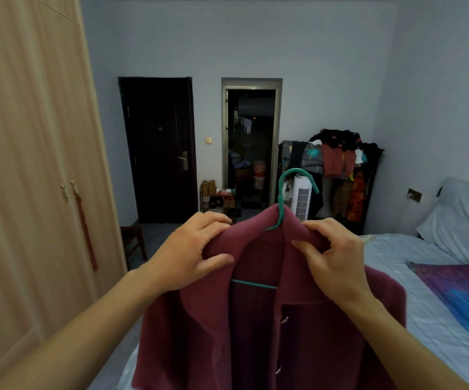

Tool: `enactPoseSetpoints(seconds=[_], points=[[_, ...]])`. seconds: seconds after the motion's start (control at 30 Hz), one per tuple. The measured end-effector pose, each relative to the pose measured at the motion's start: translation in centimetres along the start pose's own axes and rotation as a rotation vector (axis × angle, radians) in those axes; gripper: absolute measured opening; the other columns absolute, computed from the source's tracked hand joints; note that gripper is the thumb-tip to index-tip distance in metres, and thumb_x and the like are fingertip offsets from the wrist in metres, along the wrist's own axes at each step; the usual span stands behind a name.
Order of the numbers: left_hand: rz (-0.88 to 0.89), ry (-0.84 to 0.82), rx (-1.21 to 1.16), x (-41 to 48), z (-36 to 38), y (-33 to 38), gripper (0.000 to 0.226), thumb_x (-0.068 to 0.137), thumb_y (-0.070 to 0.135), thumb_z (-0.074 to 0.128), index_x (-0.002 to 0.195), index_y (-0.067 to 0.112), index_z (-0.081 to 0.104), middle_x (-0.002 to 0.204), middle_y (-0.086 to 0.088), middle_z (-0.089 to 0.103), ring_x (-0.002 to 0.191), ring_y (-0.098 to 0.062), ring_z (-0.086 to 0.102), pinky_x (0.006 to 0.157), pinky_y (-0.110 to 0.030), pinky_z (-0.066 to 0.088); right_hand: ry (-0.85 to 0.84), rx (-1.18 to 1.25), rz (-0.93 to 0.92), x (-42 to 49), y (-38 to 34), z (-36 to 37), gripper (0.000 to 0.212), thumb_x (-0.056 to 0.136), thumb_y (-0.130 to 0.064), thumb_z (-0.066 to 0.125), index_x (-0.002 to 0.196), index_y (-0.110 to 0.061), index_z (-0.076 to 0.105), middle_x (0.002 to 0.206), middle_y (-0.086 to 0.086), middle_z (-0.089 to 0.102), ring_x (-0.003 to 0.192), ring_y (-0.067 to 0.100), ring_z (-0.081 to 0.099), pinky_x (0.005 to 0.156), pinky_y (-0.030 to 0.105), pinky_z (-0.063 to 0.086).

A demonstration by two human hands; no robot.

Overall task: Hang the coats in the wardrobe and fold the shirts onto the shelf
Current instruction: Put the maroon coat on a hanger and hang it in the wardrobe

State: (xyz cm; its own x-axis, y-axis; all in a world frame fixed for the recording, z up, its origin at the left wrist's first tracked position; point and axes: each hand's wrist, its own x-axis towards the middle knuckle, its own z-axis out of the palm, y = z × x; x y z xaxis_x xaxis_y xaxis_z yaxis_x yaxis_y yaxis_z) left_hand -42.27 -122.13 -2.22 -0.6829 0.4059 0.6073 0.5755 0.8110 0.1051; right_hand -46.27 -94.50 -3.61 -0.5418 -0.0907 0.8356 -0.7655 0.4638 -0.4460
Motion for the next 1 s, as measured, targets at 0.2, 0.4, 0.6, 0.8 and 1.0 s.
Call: enactPoseSetpoints(seconds=[0.2, 0.4, 0.6, 0.8, 1.0], points=[[-0.010, 0.011, -0.088, -0.6, 0.3, -0.1, 0.033, 0.096, 0.025, 0.063, 0.128, 0.018, 0.058, 0.106, 0.014, 0.054, 0.097, -0.003, 0.057, 0.087, -0.026, 0.049, -0.040, 0.015, -0.022, 0.2, -0.1, 0.1, 0.028, 0.074, -0.010, 0.083, 0.098, -0.020, 0.073, 0.089, -0.013, 0.066, 0.084, -0.001, 0.062, 0.074, 0.007, 0.045], [0.004, 0.136, -0.095, 0.0, 0.6, 2.0, 0.031, 0.094, 0.016, 0.064, 0.125, 0.012, 0.062, 0.103, 0.008, 0.057, 0.093, -0.005, 0.057, 0.085, -0.022, 0.049, -0.079, -0.023, -0.055, 0.8, -0.5, -0.3, 0.028, 0.076, -0.012, 0.081, 0.104, -0.014, 0.074, 0.092, -0.007, 0.066, 0.086, 0.003, 0.062, 0.078, 0.014, 0.049], [0.014, 0.193, -0.113, 1.8, 1.6, 5.4, 0.024, 0.095, 0.013, 0.063, 0.119, 0.007, 0.064, 0.100, 0.001, 0.058, 0.088, -0.014, 0.059, 0.081, -0.033, 0.052, -0.083, -0.015, -0.087, 0.7, -1.6, 0.1, 0.025, 0.078, -0.015, 0.081, 0.101, -0.014, 0.072, 0.089, -0.007, 0.063, 0.082, 0.004, 0.060, 0.076, 0.015, 0.049], [-0.031, 0.296, -0.120, 1.4, 2.1, 5.3, 0.021, 0.093, 0.011, 0.065, 0.115, 0.010, 0.066, 0.099, 0.005, 0.058, 0.086, -0.007, 0.059, 0.080, -0.025, 0.051, -0.142, -0.067, -0.097, 0.7, -1.9, -0.7, 0.035, 0.078, -0.019, 0.081, 0.111, -0.014, 0.070, 0.098, -0.005, 0.062, 0.089, 0.007, 0.060, 0.083, 0.014, 0.047], [-0.078, 0.381, -0.099, 0.8, 2.0, 4.7, 0.022, 0.090, 0.010, 0.069, 0.112, 0.015, 0.066, 0.095, 0.010, 0.058, 0.084, -0.001, 0.058, 0.079, -0.012, 0.046, -0.315, -0.077, -0.101, 0.9, -2.2, -1.4, 0.042, 0.084, -0.016, 0.069, 0.125, -0.017, 0.062, 0.109, -0.009, 0.055, 0.097, 0.001, 0.055, 0.085, 0.010, 0.044]])
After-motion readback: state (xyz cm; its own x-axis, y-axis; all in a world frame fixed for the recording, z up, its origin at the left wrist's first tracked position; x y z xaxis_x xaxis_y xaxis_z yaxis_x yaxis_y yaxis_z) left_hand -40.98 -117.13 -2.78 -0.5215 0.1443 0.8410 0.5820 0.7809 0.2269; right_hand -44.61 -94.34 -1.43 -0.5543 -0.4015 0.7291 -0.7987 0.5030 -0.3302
